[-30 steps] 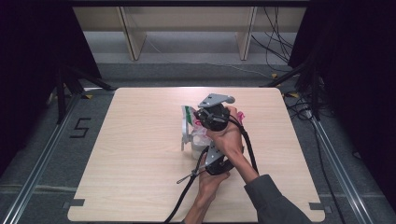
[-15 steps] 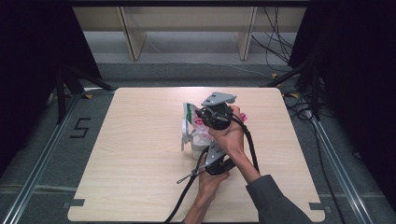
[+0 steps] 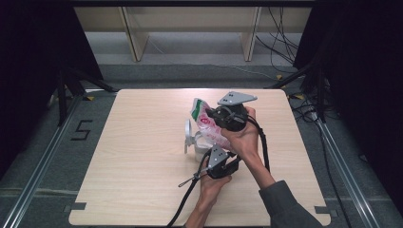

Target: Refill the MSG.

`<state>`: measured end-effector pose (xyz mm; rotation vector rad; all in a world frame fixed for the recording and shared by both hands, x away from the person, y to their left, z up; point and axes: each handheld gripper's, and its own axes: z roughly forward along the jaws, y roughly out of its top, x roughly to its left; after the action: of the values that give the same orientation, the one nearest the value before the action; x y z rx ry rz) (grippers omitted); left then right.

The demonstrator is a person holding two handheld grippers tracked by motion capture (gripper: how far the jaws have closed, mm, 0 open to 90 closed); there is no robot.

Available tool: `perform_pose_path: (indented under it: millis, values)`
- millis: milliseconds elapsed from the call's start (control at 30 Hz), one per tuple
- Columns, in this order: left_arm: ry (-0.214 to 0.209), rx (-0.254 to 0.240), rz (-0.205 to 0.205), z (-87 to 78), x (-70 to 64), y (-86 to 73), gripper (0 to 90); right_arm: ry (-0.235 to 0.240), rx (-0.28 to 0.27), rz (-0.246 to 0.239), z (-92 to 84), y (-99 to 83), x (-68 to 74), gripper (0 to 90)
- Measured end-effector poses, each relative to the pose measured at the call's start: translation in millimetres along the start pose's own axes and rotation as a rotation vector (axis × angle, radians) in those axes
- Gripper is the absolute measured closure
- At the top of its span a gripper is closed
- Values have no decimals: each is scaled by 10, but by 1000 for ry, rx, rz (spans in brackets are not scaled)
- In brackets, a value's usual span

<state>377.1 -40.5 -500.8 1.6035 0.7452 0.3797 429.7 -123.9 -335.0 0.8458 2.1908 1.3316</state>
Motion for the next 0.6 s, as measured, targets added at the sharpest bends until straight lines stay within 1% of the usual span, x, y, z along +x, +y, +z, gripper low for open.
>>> perform_pose_path:
  millis: [33, 67, 100, 133, 167, 200, 233, 267, 300, 333, 367, 400, 433, 467, 533, 567, 600]
  values:
    - [8, -2, -9, -7, -3, -12, 722, 7, 4, 4, -28, -13, -28, 900]
    - [10, -4, -10, -9, -1, -14, 722, 4, -4, 27, -40, -25, -28, 900]
    - [11, 0, -12, -12, 5, -13, 722, 4, -16, 35, -53, -34, -31, 900]
    - [11, 0, -12, -12, 5, -13, 722, 10, -11, 24, -80, -33, -50, 900]
    - [20, 5, -10, -17, 17, -18, 721, 14, -19, 36, -95, -39, -44, 900]
    - [20, 5, -10, -17, 17, -18, 719, 14, -19, 36, -95, -39, -44, 900]
    - [24, 5, -10, -23, 18, -19, 719, 16, -26, 12, -112, -41, -63, 900]
    - [27, 8, -7, -33, 18, -20, 719, 21, -36, 20, -128, -49, -67, 900]
    - [29, 13, -8, -58, 26, -25, 712, 16, -44, 47, -187, -70, -69, 900]
    - [29, 7, -18, -60, 21, -30, 707, 24, -60, 42, -204, -84, -86, 900]
    - [29, 7, -18, -60, 21, -30, 706, 24, -60, 42, -204, -84, -86, 900]
    - [31, 10, -17, -67, 26, -35, 703, 28, -72, 37, -241, -112, -98, 900]
    - [25, 12, -17, -71, 33, -43, 699, 31, -81, 55, -259, -128, -91, 900]
    - [24, 11, -20, -72, 34, -46, 699, 31, -81, 55, -259, -128, -91, 900]
    - [26, 18, -14, -84, 40, -46, 690, 35, -90, 53, -289, -152, -98, 900]
    - [28, 18, -15, -88, 40, -49, 681, 40, -106, 57, -313, -176, -108, 900]
    - [38, 28, -24, -102, 34, -49, 664, 36, -110, 47, -328, -189, -125, 900]
